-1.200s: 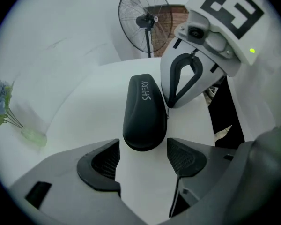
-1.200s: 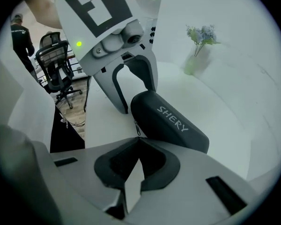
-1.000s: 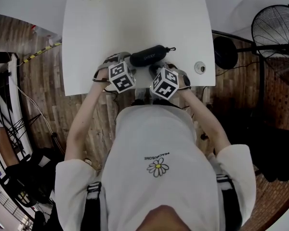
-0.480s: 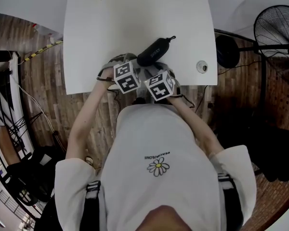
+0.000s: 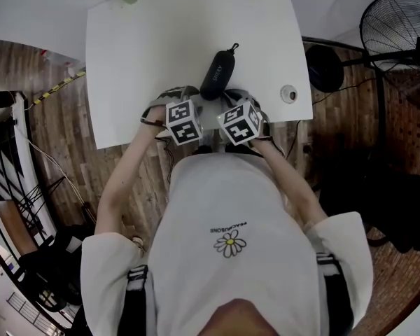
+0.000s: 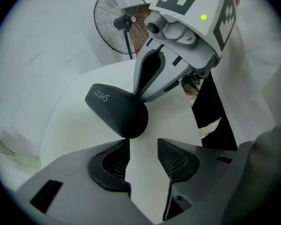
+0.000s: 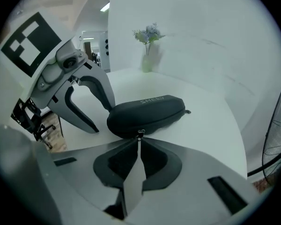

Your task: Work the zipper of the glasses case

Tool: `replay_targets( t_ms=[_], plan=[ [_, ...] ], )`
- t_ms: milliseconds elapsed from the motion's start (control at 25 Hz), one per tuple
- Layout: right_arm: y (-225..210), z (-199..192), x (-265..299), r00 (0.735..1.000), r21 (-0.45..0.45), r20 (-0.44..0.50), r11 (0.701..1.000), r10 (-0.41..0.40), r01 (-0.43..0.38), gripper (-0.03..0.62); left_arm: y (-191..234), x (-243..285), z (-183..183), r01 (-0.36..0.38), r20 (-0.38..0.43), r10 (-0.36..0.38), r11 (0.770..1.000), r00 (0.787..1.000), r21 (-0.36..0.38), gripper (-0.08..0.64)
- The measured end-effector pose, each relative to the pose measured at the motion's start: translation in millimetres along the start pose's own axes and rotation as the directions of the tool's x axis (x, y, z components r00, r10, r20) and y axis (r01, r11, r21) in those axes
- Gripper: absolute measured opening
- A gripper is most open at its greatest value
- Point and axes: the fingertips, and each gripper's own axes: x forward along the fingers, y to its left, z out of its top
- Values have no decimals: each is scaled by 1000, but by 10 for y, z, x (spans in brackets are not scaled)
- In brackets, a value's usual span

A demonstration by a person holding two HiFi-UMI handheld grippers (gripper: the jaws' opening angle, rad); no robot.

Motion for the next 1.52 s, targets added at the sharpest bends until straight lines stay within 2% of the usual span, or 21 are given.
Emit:
replay_targets(
  t_ms=[80, 200, 240, 280, 320, 360, 440, 480, 520, 560, 680, 720, 880, 1000, 1080, 1160, 1240, 1280, 1360, 1440, 1520],
  plan=[
    [2, 1, -18, 1000, -24, 2, 1000, 13, -13, 21, 42, -51, -4, -21, -1, 21, 999, 1000, 28, 195],
    [2, -20, -31, 1000, -65, -9, 998, 14, -14, 20, 314, -250, 44, -123, 14, 122, 987, 992, 105, 195],
    [-1, -37, -32, 1000, -79, -15, 997, 9, -10, 20, 442, -319, 83, -167, 22, 166, 972, 986, 164, 195],
    [-7, -53, -34, 1000, -92, -20, 996, 3, -5, 20, 566, -365, 135, -204, 29, 203, 947, 979, 249, 196],
    [-13, -68, -37, 1000, -102, -24, 995, -2, -1, 18, 664, -374, 188, -221, 32, 225, 907, 974, 358, 220],
    [-16, -80, -38, 1000, -109, -27, 994, -5, 2, 18, 727, -340, 227, -212, 23, 229, 854, 973, 475, 271],
    [-6, -88, -33, 1000, -119, -29, 993, -6, 2, 18, 774, -186, 244, -134, -32, 212, 720, 977, 681, 357],
    [3, -88, -28, 1000, -122, -29, 993, -4, 1, 18, 787, -100, 245, -93, -57, 204, 657, 977, 748, 360],
    [11, -85, -24, 1000, -124, -29, 992, -2, -2, 18, 800, -30, 258, -65, -71, 197, 608, 978, 792, 360],
    [18, -79, -21, 1000, -126, -28, 992, 3, -7, 18, 815, 18, 286, -50, -74, 190, 575, 979, 817, 360],
    [14, -65, -20, 1000, -138, -24, 990, 18, -22, 18, 837, 74, 456, -62, -37, 183, 507, 982, 860, 363],
    [7, -66, -18, 999, -146, -25, 989, 20, -24, 18, 829, 92, 514, -66, -25, 182, 476, 983, 877, 371],
    [4, -139, 15, 998, -173, -49, 984, 36, -44, 18, 780, 203, 632, -72, 15, 191, 296, 982, 952, 388],
    [1, -215, 16, 997, -192, -64, 980, 44, -56, 18, 758, 275, 702, -119, 77, 216, 192, 973, 974, 388],
    [-6, -236, 11, 997, -201, -68, 978, 47, -59, 18, 762, 316, 747, -160, 122, 250, 136, 960, 978, 388],
    [-10, -240, 12, 996, -210, -71, 976, 50, -64, 18, 766, 346, 763, -173, 137, 278, 110, 951, 979, 391],
    [-16, -246, 13, 996, -216, -77, 974, 51, -66, 18, 766, 361, 770, -161, 123, 297, 107, 947, 981, 394],
    [-17, -252, 9, 995, -214, -80, 974, 53, -69, 18, 764, 364, 775, -154, 114, 303, 113, 946, 982, 394],
    [-15, -268, 2, 993, -187, -85, 978, 76, -91, 20, 753, 360, 783, -153, 104, 307, 139, 946, 978, 393],
    [-28, -278, -3, 988, -117, -77, 983, 131, -140, 20, 747, 353, 779, -171, 114, 311, 162, 943, 972, 393],
    [-61, -265, -2, 981, -52, -56, 981, 186, -189, 20, 750, 341, 773, -195, 132, 318, 174, 939, 965, 391]
  ],
)
